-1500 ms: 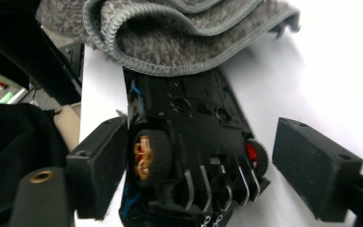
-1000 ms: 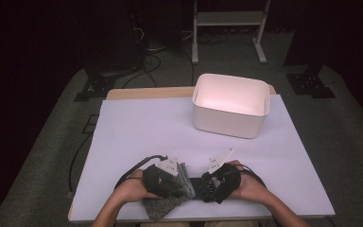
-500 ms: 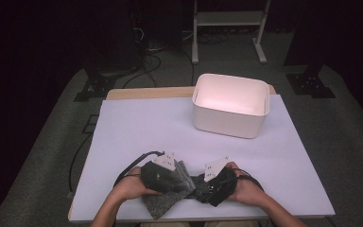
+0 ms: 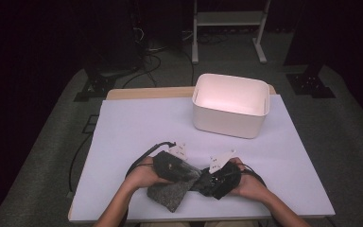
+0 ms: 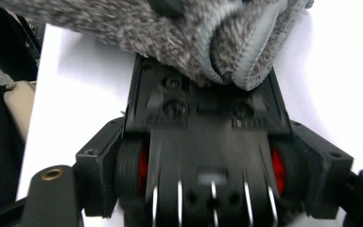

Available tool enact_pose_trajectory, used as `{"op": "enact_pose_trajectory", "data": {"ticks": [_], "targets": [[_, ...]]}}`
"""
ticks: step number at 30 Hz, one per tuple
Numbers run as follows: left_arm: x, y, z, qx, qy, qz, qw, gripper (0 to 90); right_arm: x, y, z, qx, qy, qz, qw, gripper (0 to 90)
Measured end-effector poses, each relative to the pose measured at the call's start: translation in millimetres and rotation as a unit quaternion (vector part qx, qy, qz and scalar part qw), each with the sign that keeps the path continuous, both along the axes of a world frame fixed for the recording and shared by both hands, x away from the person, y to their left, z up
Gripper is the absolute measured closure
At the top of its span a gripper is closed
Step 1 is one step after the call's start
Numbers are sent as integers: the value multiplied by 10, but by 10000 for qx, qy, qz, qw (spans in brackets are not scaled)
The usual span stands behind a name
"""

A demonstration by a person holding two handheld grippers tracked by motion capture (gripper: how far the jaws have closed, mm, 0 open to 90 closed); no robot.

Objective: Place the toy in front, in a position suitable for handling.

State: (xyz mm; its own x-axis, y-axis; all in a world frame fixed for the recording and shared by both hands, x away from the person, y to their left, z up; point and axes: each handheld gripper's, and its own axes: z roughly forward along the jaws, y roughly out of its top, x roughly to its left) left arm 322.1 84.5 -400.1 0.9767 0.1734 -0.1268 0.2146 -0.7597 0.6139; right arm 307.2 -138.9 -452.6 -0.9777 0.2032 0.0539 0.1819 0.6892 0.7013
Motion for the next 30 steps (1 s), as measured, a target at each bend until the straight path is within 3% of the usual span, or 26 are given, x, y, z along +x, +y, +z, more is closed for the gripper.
{"op": "enact_pose_trajectory", "data": {"ticks": [6, 14, 18, 22, 25, 27, 30], "targets": [[-28, 45, 72, -86, -90, 4, 9999, 644, -31, -139, 14, 166, 50, -146, 9997, 233], [-178, 125, 262, 15, -438, -65, 9990, 470, -36, -141, -15, 195, 47, -175, 9996, 232], [-247, 145, 275, 208, -511, -136, 9984, 439, -37, -147, -21, 211, 34, -172, 9996, 232], [-264, 112, 205, 364, -475, -181, 9980, 429, -32, -149, -24, 231, 30, -161, 9996, 232], [-233, 35, 97, 616, -480, -122, 9969, 426, -33, -150, -25, 230, 61, -178, 9996, 233], [-208, 8, 74, 575, -436, -66, 9974, 424, -29, -150, -25, 220, 41, -153, 9996, 233], [-167, -12, 51, 515, -331, -69, 9981, 493, -32, -149, -25, 226, 52, -156, 9996, 234]]}}
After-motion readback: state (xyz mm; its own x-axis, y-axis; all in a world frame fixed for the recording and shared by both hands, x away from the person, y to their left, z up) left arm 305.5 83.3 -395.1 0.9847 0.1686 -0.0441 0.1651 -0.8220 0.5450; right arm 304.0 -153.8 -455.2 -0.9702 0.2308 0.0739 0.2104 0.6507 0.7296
